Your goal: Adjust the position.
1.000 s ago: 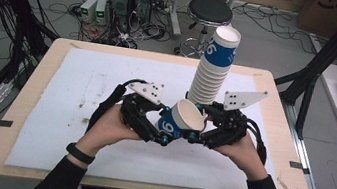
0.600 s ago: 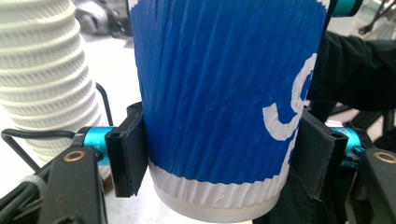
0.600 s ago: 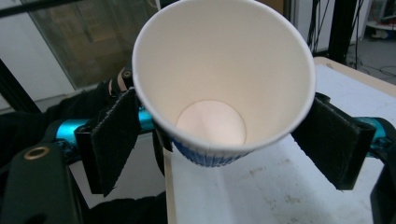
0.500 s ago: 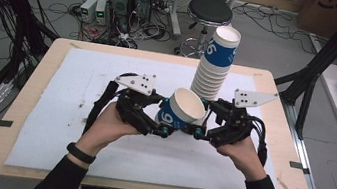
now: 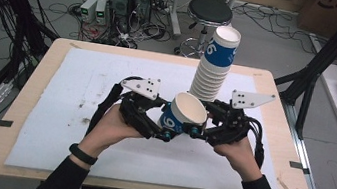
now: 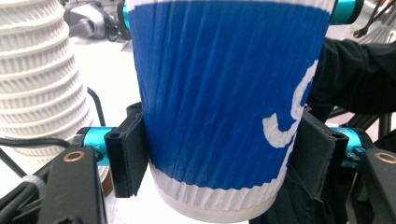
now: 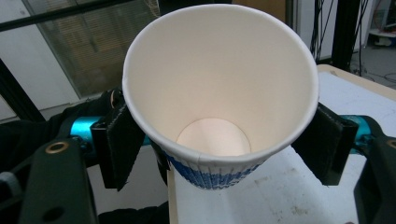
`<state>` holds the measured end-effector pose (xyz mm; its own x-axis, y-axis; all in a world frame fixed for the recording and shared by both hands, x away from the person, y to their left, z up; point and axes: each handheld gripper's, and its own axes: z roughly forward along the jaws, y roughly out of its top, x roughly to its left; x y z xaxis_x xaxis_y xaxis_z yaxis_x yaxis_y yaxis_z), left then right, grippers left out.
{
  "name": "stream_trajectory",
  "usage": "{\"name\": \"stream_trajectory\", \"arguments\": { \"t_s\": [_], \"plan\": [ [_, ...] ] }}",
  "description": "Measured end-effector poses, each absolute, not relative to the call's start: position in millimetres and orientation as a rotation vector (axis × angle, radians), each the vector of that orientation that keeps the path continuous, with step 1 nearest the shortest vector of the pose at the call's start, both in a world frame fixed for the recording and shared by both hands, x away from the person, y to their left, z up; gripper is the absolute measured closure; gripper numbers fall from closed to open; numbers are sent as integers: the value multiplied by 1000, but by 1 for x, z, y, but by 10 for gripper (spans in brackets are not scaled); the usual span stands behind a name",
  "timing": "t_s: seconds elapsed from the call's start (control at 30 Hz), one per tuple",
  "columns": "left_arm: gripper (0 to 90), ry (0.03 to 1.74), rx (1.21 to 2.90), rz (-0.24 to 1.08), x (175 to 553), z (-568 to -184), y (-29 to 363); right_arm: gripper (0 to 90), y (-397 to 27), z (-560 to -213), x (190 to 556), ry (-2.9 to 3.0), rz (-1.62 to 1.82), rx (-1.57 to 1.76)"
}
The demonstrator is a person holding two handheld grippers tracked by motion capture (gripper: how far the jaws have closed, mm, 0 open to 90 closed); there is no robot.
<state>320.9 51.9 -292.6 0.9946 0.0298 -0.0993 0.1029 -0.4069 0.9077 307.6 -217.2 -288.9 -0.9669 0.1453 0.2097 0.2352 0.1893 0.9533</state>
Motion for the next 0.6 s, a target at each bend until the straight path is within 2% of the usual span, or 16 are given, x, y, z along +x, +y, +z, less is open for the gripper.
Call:
{"name": "stream_trajectory", "arguments": {
  "t_s": [0.1, 0.23, 0.6],
  "plan": [
    [239, 107, 2017, -76, 319, -293, 50, 242, -215, -287, 306, -2410, -1890, -372],
    [226, 111, 2035, -66, 319, -293, 49, 245, -212, -286, 307, -2469, -1835, -366],
    [281, 102, 2040, -86, 320, -296, 45, 233, -209, -286, 306, -2516, -1768, -360]
  ]
}}
